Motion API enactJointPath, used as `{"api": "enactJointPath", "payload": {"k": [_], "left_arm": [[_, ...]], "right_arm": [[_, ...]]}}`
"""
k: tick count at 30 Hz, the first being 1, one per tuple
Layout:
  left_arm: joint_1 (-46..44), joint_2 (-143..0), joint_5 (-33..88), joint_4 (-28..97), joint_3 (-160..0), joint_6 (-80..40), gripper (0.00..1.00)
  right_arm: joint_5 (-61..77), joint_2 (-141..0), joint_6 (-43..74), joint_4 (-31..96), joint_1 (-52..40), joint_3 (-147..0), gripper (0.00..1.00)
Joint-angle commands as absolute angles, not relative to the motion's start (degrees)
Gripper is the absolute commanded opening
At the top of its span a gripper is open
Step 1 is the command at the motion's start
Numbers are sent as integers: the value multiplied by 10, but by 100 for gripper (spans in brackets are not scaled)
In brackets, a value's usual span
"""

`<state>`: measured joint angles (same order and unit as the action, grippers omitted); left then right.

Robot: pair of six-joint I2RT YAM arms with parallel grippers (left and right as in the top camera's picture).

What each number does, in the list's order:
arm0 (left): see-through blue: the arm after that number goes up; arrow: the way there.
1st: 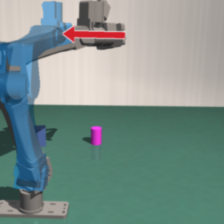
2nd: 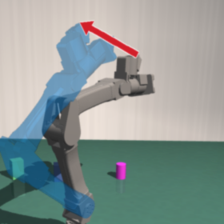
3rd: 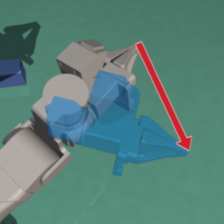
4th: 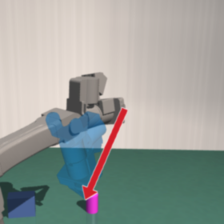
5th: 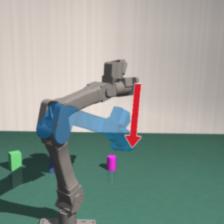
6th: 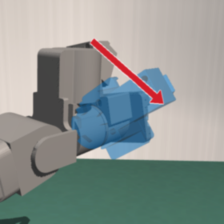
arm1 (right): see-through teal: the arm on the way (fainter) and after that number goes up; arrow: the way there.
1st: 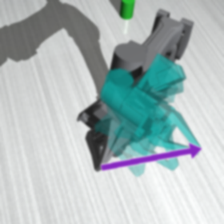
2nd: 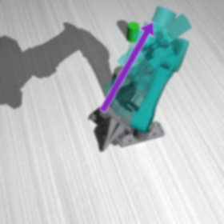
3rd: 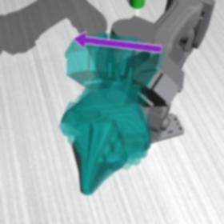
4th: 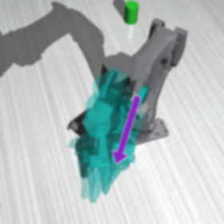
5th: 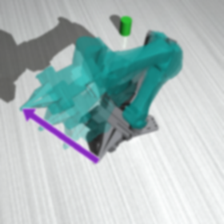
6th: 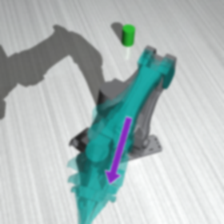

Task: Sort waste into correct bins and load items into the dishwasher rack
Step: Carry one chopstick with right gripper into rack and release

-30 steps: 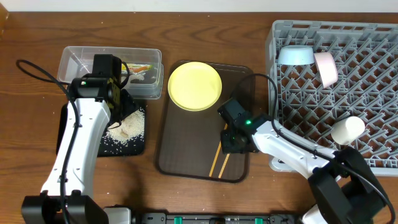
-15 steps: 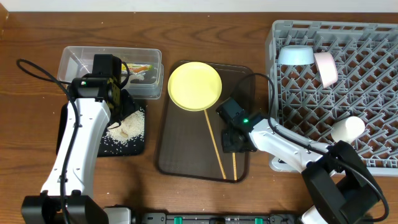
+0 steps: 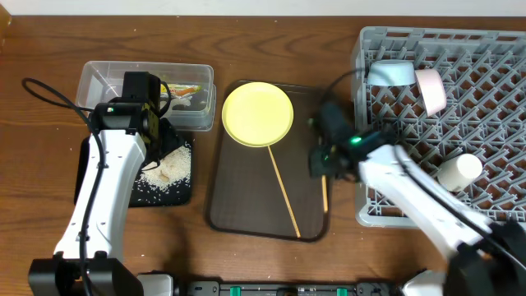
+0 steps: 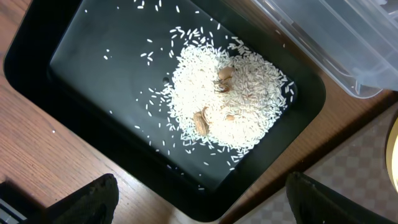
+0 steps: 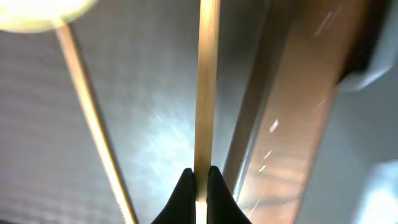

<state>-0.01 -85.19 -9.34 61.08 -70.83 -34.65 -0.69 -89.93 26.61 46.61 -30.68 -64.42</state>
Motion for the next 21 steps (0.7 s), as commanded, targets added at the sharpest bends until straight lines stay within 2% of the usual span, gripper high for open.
{"api": "enactJointPath", "payload": {"k": [1, 7, 11, 19, 21], "left_arm": [[3, -854, -95, 612, -715, -342, 89], [3, -854, -95, 612, -715, -341, 89], [3, -854, -95, 612, -715, -341, 89], [3, -854, -95, 612, -715, -341, 89], [3, -854, -95, 610, -715, -341, 89]], "right_arm": [[-22, -853, 189, 479, -270, -682, 1], [-64, -827, 145, 507, -181, -690, 1], [-46, -835, 106, 519, -131, -682, 1], [-20, -871, 91, 551, -109, -670, 2], [-21, -881, 89, 550, -110, -670, 8]]}}
